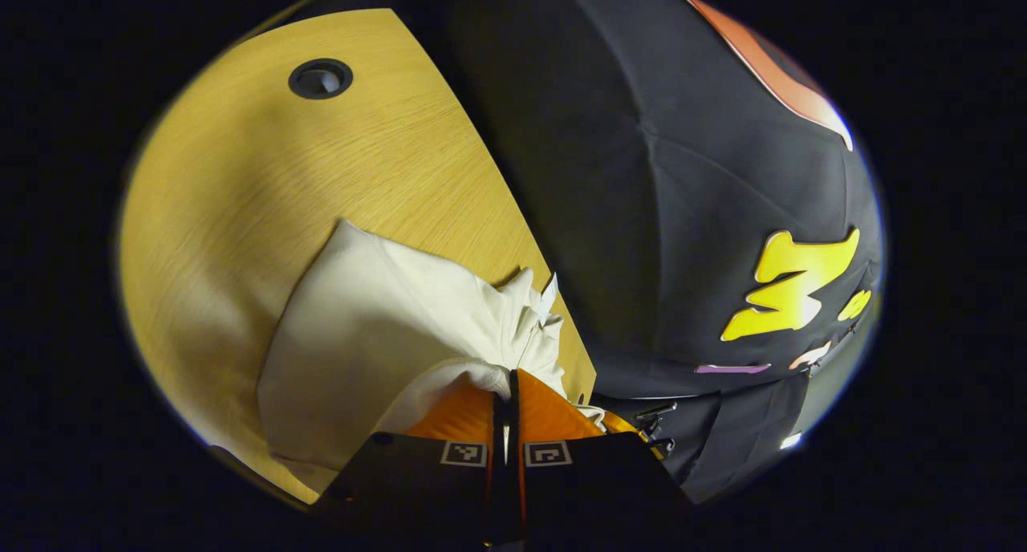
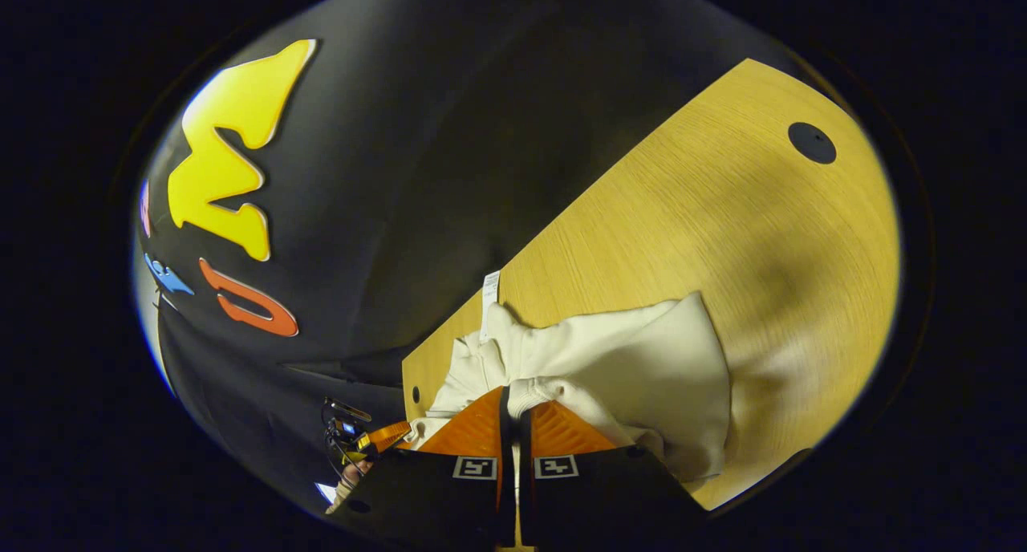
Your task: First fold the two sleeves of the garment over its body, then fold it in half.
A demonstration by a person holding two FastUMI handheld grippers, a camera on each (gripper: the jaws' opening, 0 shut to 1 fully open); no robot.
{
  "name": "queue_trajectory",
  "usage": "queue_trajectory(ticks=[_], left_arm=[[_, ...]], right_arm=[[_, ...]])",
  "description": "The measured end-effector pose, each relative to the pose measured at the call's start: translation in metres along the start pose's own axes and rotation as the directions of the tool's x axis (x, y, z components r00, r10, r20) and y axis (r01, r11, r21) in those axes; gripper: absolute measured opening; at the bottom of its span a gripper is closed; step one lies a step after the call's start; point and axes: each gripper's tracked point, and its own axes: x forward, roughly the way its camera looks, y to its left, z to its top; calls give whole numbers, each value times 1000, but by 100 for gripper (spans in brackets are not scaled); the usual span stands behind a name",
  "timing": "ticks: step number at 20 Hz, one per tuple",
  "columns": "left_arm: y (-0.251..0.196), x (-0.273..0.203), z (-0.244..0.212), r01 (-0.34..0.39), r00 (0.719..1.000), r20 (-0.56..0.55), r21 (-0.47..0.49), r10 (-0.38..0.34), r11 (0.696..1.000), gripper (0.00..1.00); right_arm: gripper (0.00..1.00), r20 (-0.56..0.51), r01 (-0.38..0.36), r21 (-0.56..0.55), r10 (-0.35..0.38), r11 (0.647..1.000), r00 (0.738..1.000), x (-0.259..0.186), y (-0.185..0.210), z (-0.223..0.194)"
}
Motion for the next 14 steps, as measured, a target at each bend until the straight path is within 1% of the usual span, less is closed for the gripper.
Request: queue_trajectory(ticks=[3, 5, 8, 9, 10, 13, 14], left_arm=[[6, 4, 6, 3, 1000, 28, -40, -2, 999, 3], [8, 3, 8, 17, 998, 60, -82, -12, 996, 3], [14, 2, 11, 53, 990, 138, -176, -29, 983, 3], [14, 3, 11, 69, 987, 156, -201, -38, 977, 3], [14, 3, 12, 77, 985, 171, -219, -39, 973, 3], [11, 0, 7, 84, 984, 174, -227, -45, 970, 3], [6, -2, 9, 98, 982, 181, -226, -57, 969, 3]], right_arm=[[2, 16, 7, 38, -8, 999, 1000, 10, -10, 5], [2, 28, 28, 63, -30, 998, 999, 14, -21, 8], [2, 66, 30, 140, -39, 990, 997, 18, -26, 9], [4, 75, 35, 159, -47, 987, 996, 21, -28, 6], [2, 79, 51, 178, -66, 983, 995, 26, -32, 4], [2, 83, 61, 187, -78, 980, 993, 29, -35, 0], [3, 85, 57, 185, -74, 981, 994, 27, -33, 0]])
